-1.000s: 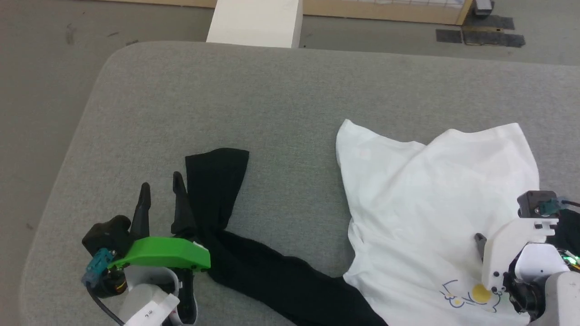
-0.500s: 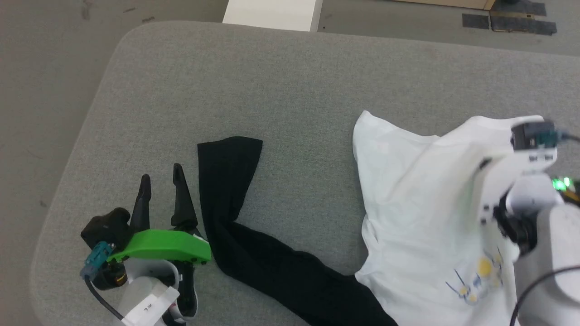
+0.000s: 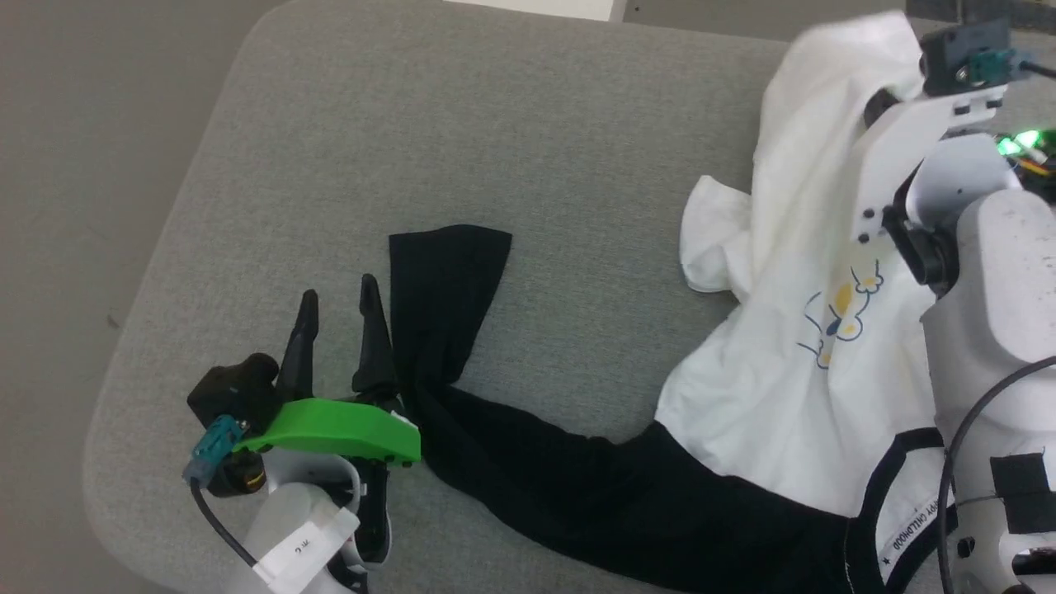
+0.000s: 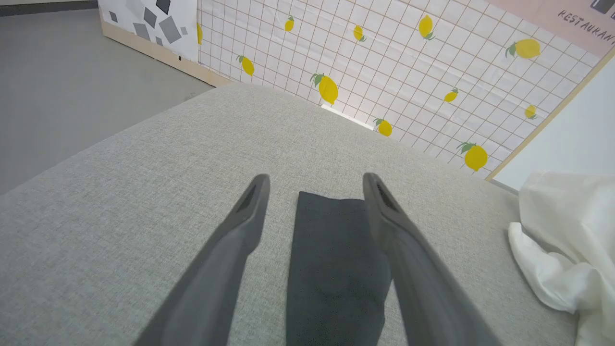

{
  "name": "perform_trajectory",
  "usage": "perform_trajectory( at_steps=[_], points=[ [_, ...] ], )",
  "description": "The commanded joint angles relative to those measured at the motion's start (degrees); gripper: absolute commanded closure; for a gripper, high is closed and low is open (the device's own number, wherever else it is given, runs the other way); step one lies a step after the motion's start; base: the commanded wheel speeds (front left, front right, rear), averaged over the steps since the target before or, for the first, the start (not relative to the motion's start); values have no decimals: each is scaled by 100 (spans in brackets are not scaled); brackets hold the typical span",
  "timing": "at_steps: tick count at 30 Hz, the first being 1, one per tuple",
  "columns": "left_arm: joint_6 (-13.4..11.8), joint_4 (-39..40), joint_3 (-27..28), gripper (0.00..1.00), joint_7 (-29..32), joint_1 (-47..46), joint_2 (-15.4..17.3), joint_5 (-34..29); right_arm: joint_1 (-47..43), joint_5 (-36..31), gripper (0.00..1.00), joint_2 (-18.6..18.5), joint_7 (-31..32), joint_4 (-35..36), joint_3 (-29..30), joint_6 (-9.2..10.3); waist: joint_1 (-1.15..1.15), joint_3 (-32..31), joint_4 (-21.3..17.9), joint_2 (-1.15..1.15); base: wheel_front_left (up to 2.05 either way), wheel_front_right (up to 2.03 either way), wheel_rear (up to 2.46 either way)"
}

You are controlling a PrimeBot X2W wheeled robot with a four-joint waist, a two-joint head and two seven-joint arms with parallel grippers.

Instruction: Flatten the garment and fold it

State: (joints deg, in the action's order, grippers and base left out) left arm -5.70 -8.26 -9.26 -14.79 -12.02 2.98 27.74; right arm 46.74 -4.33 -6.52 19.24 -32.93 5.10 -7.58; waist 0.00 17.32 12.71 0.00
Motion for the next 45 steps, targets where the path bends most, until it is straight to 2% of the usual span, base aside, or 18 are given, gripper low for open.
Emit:
perform_trajectory(
  at_steps=[1,2,6,9,16,21,25,28,35,41,45],
  points=[
    [-33,-2,-23,0,-20,-88,-10,58,31,34,63,-2,3,-163,32,9,0,24,62,0,0,0,0],
    [-42,-6,-36,0,-20,-78,-10,64,12,86,0,6,0,-277,50,9,0,6,54,0,0,0,0],
    [-39,-46,-58,0,-20,-3,-10,43,-256,370,0,25,-275,-380,64,9,0,-162,-33,0,0,0,0],
    [-3,-74,-27,0,-21,57,-10,-33,-606,656,0,23,-670,-113,-30,9,0,-317,-155,0,0,0,0],
    [134,-175,-122,0,4,245,65,-208,-2060,1312,0,-84,-1944,1410,-344,9,0,-782,-548,0,0,0,0],
    [291,-126,-443,0,359,358,247,-359,-3220,1321,0,-62,-2464,2481,-242,9,0,-1047,-813,0,0,0,0],
    [405,-51,-860,0,1047,466,397,-509,-4010,1255,0,123,-2452,3018,46,9,0,-1125,-989,0,0,0,0],
    [493,20,-1219,0,1813,561,514,-580,-4389,1288,0,246,-2341,3287,181,9,0,-1124,-1100,0,0,0,0],
    [701,229,-1814,0,3375,693,694,-511,-4677,1376,0,343,-2185,3609,257,9,0,-1032,-1271,0,0,0,0],
    [635,215,-2025,0,4164,674,875,-599,-4648,1558,0,361,-2163,3700,155,9,0,-949,-1395,0,0,0,0],
    [476,73,-2112,0,4709,658,971,-679,-4631,1688,0,362,-2185,3699,120,9,0,-890,-1450,0,0,0,0]
  ],
)
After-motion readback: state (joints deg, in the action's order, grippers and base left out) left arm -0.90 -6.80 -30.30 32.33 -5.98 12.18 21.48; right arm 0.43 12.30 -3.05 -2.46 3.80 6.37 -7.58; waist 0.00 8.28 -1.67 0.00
